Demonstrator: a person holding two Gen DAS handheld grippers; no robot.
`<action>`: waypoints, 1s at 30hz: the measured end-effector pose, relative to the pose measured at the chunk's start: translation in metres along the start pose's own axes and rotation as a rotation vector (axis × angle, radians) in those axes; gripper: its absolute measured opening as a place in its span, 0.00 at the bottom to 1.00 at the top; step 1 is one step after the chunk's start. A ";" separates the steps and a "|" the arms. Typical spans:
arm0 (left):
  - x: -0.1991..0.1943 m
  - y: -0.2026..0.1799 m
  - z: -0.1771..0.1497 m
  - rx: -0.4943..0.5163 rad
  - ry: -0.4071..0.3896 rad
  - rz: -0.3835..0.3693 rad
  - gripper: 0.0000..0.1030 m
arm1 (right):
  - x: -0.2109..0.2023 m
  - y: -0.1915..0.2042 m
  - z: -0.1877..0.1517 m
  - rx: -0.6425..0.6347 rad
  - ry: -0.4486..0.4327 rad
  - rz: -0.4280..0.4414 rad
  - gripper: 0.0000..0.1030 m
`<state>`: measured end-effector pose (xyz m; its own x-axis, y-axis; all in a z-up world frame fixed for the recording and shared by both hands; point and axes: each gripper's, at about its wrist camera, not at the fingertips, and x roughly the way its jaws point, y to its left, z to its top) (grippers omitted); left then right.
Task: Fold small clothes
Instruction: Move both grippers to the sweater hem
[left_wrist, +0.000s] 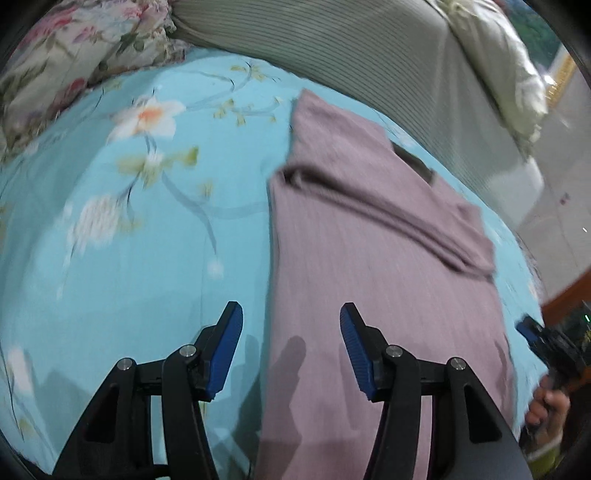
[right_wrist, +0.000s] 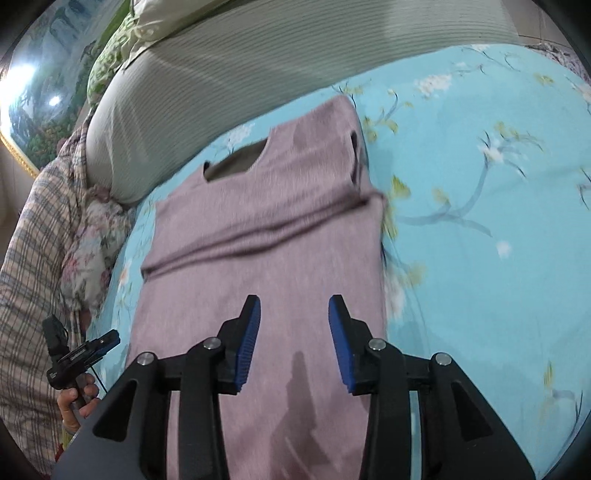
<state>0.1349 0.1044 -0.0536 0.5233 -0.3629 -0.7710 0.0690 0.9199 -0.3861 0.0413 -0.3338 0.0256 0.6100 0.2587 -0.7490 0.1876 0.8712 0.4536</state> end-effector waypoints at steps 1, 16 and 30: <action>-0.005 0.000 -0.010 0.002 0.005 -0.010 0.56 | -0.006 -0.002 -0.007 -0.004 0.005 0.004 0.40; -0.047 0.006 -0.128 0.029 0.094 -0.178 0.58 | -0.060 -0.046 -0.097 -0.006 0.134 0.028 0.55; -0.057 0.005 -0.164 0.110 0.202 -0.315 0.45 | -0.073 -0.035 -0.147 -0.073 0.236 0.311 0.55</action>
<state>-0.0336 0.1051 -0.0946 0.2851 -0.6424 -0.7114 0.2963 0.7649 -0.5720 -0.1227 -0.3217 -0.0064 0.4340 0.5964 -0.6753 -0.0389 0.7612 0.6473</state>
